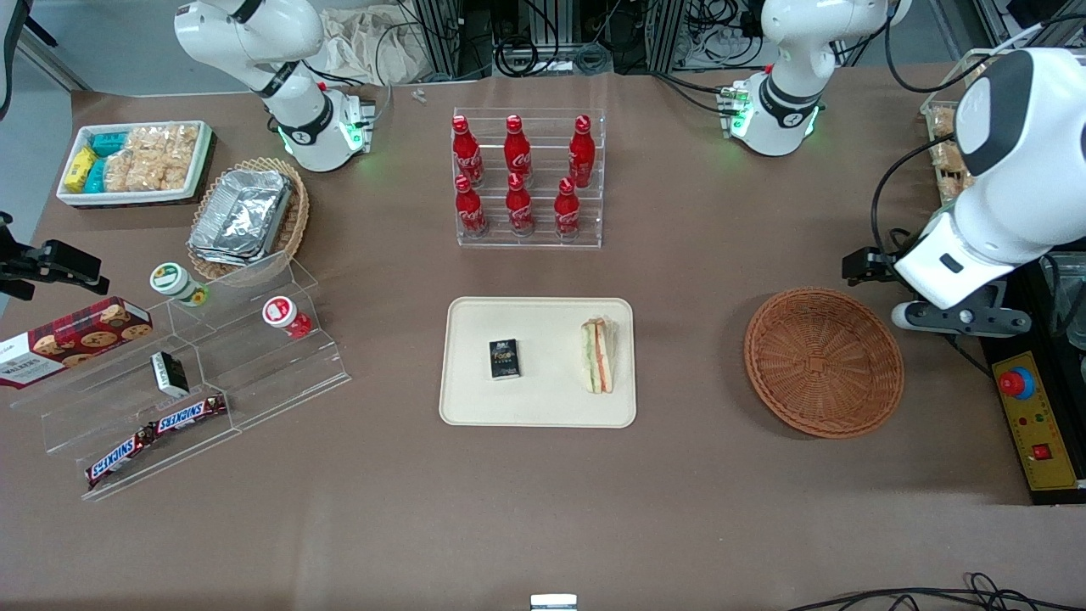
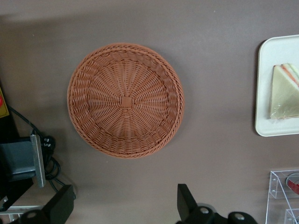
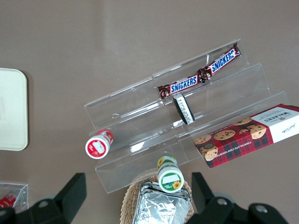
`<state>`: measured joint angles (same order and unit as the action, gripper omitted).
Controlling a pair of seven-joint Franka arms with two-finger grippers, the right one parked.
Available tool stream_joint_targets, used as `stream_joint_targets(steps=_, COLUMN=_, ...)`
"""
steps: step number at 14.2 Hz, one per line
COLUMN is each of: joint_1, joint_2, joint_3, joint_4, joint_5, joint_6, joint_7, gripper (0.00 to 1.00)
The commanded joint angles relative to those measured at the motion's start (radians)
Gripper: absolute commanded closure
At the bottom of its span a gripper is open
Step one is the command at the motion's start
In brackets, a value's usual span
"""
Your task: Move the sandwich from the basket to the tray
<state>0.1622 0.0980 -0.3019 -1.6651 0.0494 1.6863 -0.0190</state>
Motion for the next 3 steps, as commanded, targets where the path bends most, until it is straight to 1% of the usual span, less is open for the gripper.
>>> stream_joint_targets(steps=1, joint_1=0.005, joint_2=0.063, joint_3=-0.013, joint_4=0.102, joint_5=-0.006, joint_6=-0.04, joint_7=0.02, gripper=0.0)
stream_joint_targets(steps=3, joint_1=0.004, joint_2=0.078, joint_3=-0.014, joint_4=0.116, joint_5=-0.003, joint_6=-0.04, joint_7=0.011, gripper=0.0)
